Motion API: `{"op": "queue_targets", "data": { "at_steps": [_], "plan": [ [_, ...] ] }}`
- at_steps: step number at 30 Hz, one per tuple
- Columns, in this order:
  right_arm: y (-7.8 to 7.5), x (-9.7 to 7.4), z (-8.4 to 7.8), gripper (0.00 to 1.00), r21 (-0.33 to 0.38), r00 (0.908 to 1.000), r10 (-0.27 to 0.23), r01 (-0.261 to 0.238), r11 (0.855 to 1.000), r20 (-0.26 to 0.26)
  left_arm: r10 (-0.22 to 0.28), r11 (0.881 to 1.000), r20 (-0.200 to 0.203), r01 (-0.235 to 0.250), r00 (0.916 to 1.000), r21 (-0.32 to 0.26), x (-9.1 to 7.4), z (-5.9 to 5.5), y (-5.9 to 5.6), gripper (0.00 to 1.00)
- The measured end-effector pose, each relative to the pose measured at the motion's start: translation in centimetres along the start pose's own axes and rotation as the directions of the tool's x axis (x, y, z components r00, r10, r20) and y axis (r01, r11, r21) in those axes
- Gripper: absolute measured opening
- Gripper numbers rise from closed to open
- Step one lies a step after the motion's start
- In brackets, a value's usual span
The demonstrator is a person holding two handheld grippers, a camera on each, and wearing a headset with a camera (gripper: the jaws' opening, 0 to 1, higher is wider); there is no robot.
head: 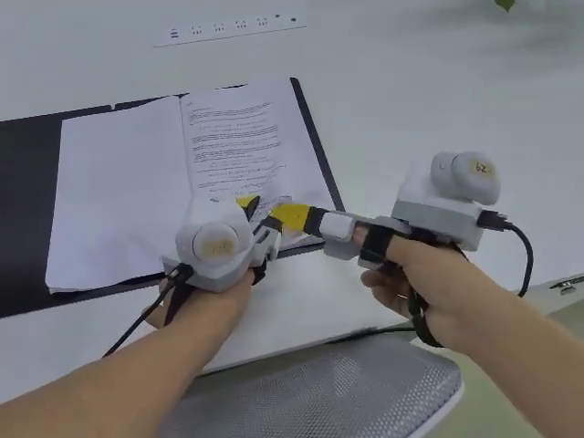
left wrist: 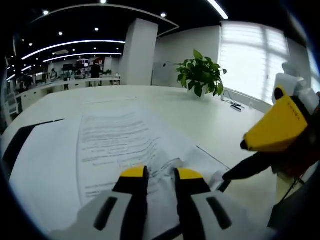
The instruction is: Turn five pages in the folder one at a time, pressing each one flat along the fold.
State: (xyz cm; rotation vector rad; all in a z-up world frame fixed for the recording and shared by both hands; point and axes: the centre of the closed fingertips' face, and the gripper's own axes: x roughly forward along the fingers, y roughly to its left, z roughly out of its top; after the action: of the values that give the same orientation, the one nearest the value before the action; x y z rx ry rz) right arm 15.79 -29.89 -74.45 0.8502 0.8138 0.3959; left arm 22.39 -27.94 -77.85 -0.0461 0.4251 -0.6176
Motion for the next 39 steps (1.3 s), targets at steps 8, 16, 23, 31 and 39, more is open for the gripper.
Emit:
{"op": "queue_targets", "data": {
  "at_steps": [8, 16, 23, 31, 39],
  "plan": [
    [-1.4, 0.4, 1.0, 0.38, 0.093, 0.9973, -0.029, 0.023, 0.995, 0.067, 0.002, 1.000, 0.005, -0.002, 1.0000, -0.003, 0.0, 0.0, 0.0, 0.21],
    [-3.4, 0.7, 1.1, 0.12, 0.110, 0.9895, -0.117, 0.107, 0.988, 0.085, 0.002, 1.000, 0.000, -0.002, 1.0000, 0.002, 0.0, 0.0, 0.0, 0.21],
    [-4.1, 0.7, 1.0, 0.00, 0.119, 0.9858, -0.138, 0.127, 0.985, 0.095, -0.007, 0.999, -0.012, 0.007, 0.9999, -0.040, -0.1, 0.2, -0.1, 0.22],
    [-0.8, -1.1, 2.6, 0.00, 0.102, 0.9800, -0.096, 0.079, 0.992, 0.175, -0.082, 0.982, -0.060, 0.070, 0.9948, -0.177, -2.9, 1.2, -0.3, 0.36],
    [5.0, -1.5, 2.6, 0.00, 0.074, 0.9719, -0.003, -0.015, 0.997, 0.235, -0.092, 0.992, 0.026, 0.094, 0.9954, -0.086, -8.7, 4.2, 2.2, 0.38]
  ]
}}
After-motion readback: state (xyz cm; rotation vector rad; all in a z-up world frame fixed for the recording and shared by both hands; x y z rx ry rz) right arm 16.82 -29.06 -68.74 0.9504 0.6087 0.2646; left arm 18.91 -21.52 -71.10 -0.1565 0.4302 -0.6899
